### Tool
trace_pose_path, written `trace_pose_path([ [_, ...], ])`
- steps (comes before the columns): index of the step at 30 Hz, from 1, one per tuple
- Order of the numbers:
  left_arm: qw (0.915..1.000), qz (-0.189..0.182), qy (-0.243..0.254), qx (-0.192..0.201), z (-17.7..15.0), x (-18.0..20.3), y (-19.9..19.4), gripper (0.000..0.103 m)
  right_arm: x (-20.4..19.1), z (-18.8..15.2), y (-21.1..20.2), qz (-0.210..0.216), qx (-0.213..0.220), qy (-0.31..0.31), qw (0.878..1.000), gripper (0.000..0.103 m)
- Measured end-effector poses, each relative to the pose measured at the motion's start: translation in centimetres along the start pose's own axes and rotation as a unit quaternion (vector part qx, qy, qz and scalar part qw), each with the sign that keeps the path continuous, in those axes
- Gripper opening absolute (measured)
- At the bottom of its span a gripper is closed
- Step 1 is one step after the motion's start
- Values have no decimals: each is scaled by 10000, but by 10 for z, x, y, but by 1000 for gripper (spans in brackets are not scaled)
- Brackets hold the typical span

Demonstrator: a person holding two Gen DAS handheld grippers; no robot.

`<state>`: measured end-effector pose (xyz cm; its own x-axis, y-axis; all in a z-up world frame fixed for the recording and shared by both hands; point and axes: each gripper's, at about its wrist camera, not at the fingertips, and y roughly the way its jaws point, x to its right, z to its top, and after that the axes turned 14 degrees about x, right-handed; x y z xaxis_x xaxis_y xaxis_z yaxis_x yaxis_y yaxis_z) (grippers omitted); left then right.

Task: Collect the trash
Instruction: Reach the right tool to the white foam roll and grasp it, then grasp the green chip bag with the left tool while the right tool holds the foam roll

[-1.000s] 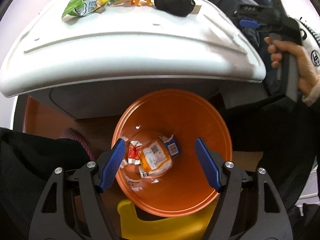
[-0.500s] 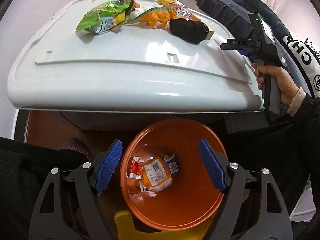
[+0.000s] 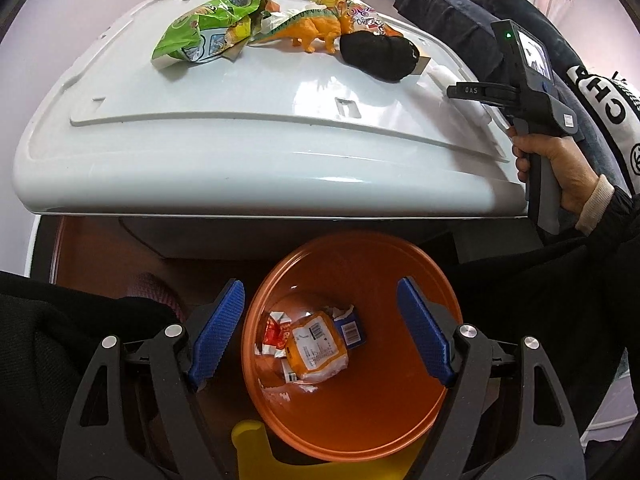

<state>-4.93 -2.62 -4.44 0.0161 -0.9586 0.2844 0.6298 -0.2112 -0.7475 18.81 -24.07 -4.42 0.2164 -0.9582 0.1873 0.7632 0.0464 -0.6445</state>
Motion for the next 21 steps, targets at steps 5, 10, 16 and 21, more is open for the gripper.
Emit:
trace_pose_path([
  [5, 9999, -9, -100, -37, 2, -4, -2, 77, -4, -3, -5, -25, 7, -15, 10000, 26],
  [10, 9998, 119, -160, 77, 33, -14, -10, 77, 0, -4, -9, 79, -87, 251, 9996, 26],
  [16, 9941, 649, 690, 522, 110, -31, -12, 77, 5, -4, -12, 195, -186, 572, 9980, 25],
  [21, 9844, 697, 1550, 445, 160, -48, 17, 77, 8, -3, -10, 252, -234, 724, 9968, 26],
])
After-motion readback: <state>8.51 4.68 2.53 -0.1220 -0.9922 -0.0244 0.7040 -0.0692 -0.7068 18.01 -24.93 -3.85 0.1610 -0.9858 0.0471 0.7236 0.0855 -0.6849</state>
